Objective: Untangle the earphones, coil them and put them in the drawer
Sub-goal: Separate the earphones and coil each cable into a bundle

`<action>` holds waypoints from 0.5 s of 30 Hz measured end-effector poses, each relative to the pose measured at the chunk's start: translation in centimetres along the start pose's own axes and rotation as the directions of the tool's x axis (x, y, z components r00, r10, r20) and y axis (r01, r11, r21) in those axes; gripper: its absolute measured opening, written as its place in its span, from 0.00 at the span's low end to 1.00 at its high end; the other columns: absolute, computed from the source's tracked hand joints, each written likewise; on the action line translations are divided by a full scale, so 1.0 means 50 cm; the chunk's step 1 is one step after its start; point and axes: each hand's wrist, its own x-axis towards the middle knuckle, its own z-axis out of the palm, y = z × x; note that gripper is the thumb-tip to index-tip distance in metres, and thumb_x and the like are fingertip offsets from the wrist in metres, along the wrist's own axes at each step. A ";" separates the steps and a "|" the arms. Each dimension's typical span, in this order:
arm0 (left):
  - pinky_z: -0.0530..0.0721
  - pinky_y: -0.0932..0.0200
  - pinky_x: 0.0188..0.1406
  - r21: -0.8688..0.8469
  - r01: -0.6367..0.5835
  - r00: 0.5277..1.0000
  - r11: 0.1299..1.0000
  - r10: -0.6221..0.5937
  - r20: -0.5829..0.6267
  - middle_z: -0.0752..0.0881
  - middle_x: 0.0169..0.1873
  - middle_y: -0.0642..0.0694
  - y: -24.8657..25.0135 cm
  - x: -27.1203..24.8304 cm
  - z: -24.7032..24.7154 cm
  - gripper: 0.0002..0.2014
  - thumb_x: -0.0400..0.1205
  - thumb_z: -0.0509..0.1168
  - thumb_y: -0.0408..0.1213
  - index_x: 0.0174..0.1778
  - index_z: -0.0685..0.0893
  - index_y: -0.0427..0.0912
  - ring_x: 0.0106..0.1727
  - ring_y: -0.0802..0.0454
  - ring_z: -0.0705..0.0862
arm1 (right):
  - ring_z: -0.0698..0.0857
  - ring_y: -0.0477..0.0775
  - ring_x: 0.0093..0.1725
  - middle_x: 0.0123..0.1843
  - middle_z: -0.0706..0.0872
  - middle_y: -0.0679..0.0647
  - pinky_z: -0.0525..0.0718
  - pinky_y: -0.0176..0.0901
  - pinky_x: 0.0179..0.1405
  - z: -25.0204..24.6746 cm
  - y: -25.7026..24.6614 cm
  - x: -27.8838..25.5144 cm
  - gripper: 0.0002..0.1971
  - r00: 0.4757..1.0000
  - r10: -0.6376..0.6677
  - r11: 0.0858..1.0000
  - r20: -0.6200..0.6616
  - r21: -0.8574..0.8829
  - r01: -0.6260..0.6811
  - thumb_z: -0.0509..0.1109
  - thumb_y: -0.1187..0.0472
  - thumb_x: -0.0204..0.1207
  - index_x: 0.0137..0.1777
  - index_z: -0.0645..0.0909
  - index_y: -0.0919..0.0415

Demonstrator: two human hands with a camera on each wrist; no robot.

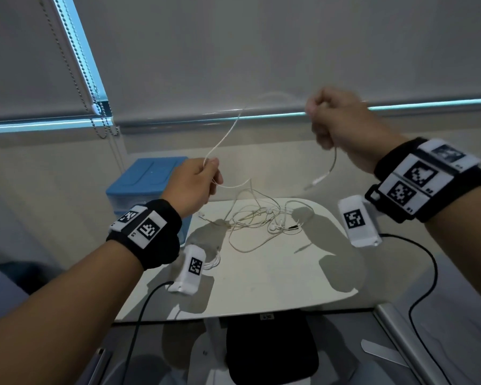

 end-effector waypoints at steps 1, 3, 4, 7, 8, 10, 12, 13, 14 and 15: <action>0.78 0.58 0.27 -0.074 0.022 1.000 0.997 -0.023 -0.010 0.84 0.28 0.46 0.003 0.001 -0.005 0.22 0.93 0.55 0.46 0.40 0.86 0.37 0.25 0.53 0.80 | 0.70 0.50 0.26 0.28 0.74 0.51 0.68 0.42 0.26 0.007 0.027 -0.008 0.12 0.995 0.078 0.997 0.066 -0.034 -0.076 0.65 0.67 0.85 0.40 0.74 0.54; 0.82 0.57 0.28 -0.179 0.028 0.999 0.983 -0.031 -0.017 0.86 0.33 0.43 0.009 0.001 -0.014 0.19 0.93 0.56 0.43 0.44 0.86 0.36 0.27 0.52 0.83 | 0.73 0.53 0.29 0.31 0.76 0.55 0.71 0.45 0.30 0.020 0.086 -0.033 0.11 0.952 0.220 0.972 0.212 -0.136 -0.194 0.65 0.67 0.85 0.41 0.76 0.56; 0.84 0.56 0.29 -0.200 0.021 1.000 0.980 -0.024 -0.015 0.87 0.35 0.42 0.011 0.000 -0.017 0.18 0.93 0.56 0.42 0.47 0.86 0.35 0.29 0.51 0.84 | 0.74 0.54 0.30 0.32 0.77 0.56 0.73 0.46 0.32 0.027 0.112 -0.047 0.10 0.923 0.271 0.954 0.274 -0.204 -0.219 0.65 0.67 0.85 0.41 0.78 0.57; 0.83 0.58 0.27 -0.161 0.001 1.000 0.987 -0.003 -0.012 0.85 0.33 0.41 0.010 -0.009 -0.022 0.17 0.93 0.56 0.41 0.49 0.86 0.33 0.27 0.51 0.82 | 0.79 0.56 0.31 0.34 0.81 0.59 0.76 0.49 0.36 0.052 0.161 -0.083 0.08 0.848 0.373 0.907 0.377 -0.340 -0.248 0.63 0.67 0.86 0.44 0.79 0.60; 0.81 0.59 0.25 -0.127 -0.006 1.000 0.992 0.004 -0.015 0.85 0.31 0.41 0.008 -0.011 -0.022 0.17 0.92 0.56 0.40 0.49 0.86 0.34 0.25 0.52 0.81 | 0.80 0.56 0.30 0.34 0.81 0.61 0.75 0.47 0.35 0.060 0.170 -0.091 0.08 0.825 0.403 0.898 0.396 -0.344 -0.274 0.63 0.67 0.86 0.45 0.79 0.61; 0.80 0.60 0.22 -0.097 -0.004 1.000 0.995 0.002 -0.021 0.84 0.29 0.41 0.001 -0.013 -0.021 0.17 0.92 0.57 0.41 0.47 0.86 0.35 0.23 0.52 0.79 | 0.82 0.57 0.31 0.36 0.83 0.65 0.76 0.44 0.33 0.074 0.186 -0.100 0.09 0.775 0.458 0.881 0.435 -0.335 -0.333 0.61 0.67 0.87 0.47 0.81 0.63; 0.80 0.60 0.23 -0.119 0.022 0.999 0.993 -0.025 -0.023 0.84 0.30 0.41 -0.003 -0.012 -0.023 0.17 0.92 0.57 0.42 0.47 0.86 0.35 0.23 0.53 0.80 | 0.86 0.56 0.36 0.40 0.87 0.63 0.80 0.43 0.36 0.082 0.206 -0.095 0.08 0.779 0.462 0.865 0.423 -0.407 -0.293 0.62 0.69 0.85 0.49 0.83 0.62; 0.80 0.60 0.23 -0.127 0.033 0.999 0.991 -0.036 -0.023 0.84 0.30 0.41 -0.005 -0.012 -0.025 0.18 0.92 0.56 0.42 0.47 0.86 0.35 0.23 0.53 0.80 | 0.87 0.55 0.41 0.44 0.89 0.59 0.81 0.40 0.39 0.082 0.216 -0.088 0.07 0.809 0.439 0.834 0.392 -0.513 -0.204 0.66 0.68 0.84 0.51 0.85 0.59; 0.80 0.59 0.24 -0.129 0.038 0.999 0.991 -0.041 -0.020 0.84 0.31 0.41 -0.006 -0.011 -0.027 0.17 0.92 0.56 0.41 0.47 0.85 0.35 0.23 0.53 0.81 | 0.85 0.53 0.45 0.47 0.88 0.54 0.80 0.37 0.42 0.081 0.224 -0.083 0.05 0.830 0.413 0.770 0.375 -0.630 -0.099 0.71 0.65 0.82 0.53 0.86 0.56; 0.81 0.59 0.24 -0.129 0.041 0.999 0.991 -0.043 -0.016 0.85 0.32 0.40 -0.006 -0.010 -0.029 0.17 0.92 0.56 0.41 0.48 0.85 0.35 0.24 0.53 0.81 | 0.83 0.52 0.49 0.51 0.84 0.51 0.77 0.37 0.44 0.082 0.231 -0.080 0.07 0.838 0.401 0.682 0.369 -0.731 -0.004 0.74 0.62 0.80 0.56 0.86 0.53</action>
